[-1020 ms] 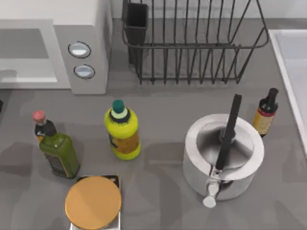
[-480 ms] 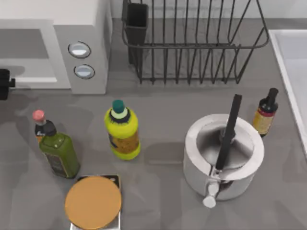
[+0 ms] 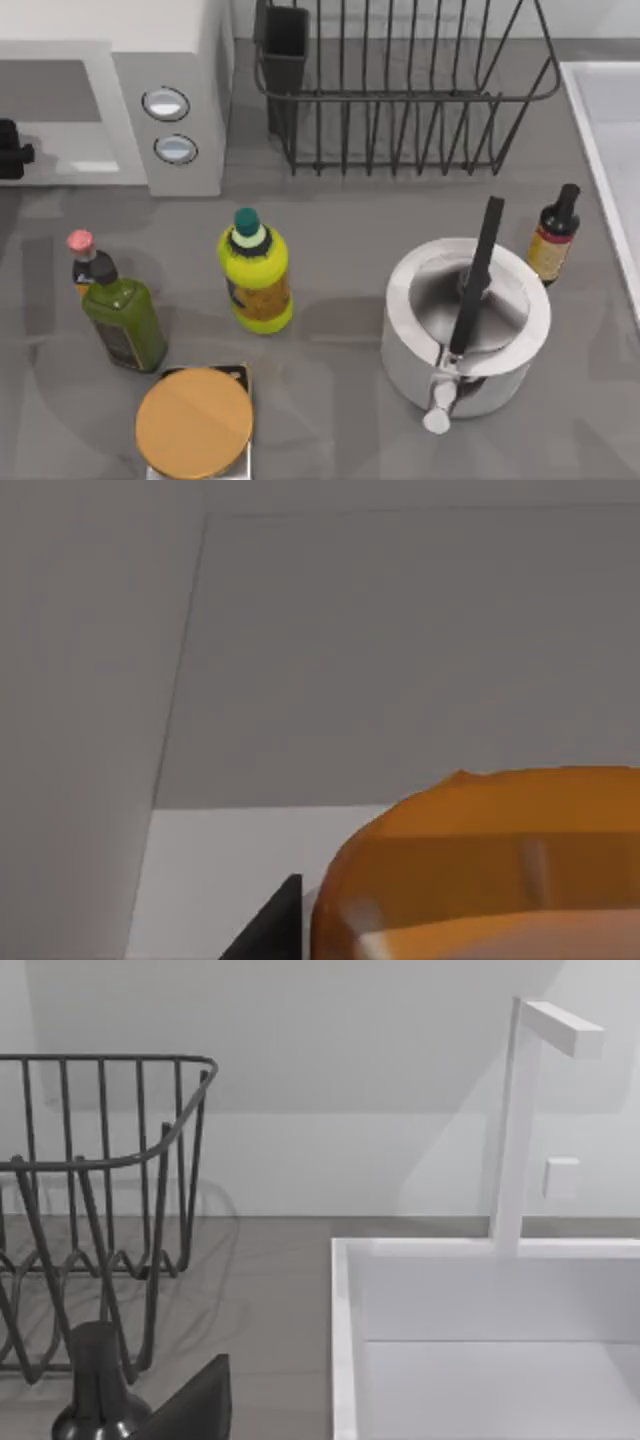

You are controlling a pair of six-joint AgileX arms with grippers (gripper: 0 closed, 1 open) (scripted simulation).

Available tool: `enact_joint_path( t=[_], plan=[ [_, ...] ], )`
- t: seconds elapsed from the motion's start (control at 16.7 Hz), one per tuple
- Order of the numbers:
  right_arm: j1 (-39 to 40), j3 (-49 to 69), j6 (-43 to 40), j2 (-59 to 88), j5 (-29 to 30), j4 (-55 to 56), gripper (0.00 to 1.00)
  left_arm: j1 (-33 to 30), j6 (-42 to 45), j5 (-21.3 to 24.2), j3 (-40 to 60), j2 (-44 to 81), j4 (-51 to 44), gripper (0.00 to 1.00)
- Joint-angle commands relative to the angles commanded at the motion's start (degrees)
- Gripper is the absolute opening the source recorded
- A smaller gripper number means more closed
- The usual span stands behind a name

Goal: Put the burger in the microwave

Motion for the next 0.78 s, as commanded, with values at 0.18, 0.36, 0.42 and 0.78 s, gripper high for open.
enact_joint_path(
  t=[0.18, 0.36, 0.42, 0.78],
  plan=[
    [0.0, 0.0, 0.0, 0.0, 0.0, 0.0, 1.00, 0.3, -1.8, 1.3, -3.4, 1.6, 8.9, 0.00],
    [0.0, 0.0, 0.0, 0.0, 0.0, 0.0, 1.00, 0.4, -2.5, 1.9, -4.9, 2.3, 12.4, 0.00],
    [0.0, 0.0, 0.0, 0.0, 0.0, 0.0, 1.00, 0.4, -2.5, 1.9, -4.9, 2.3, 12.4, 0.00],
    [0.0, 0.0, 0.0, 0.0, 0.0, 0.0, 1.00, -0.1, -2.5, 1.6, -2.5, 3.8, 11.3, 0.00]
  ],
)
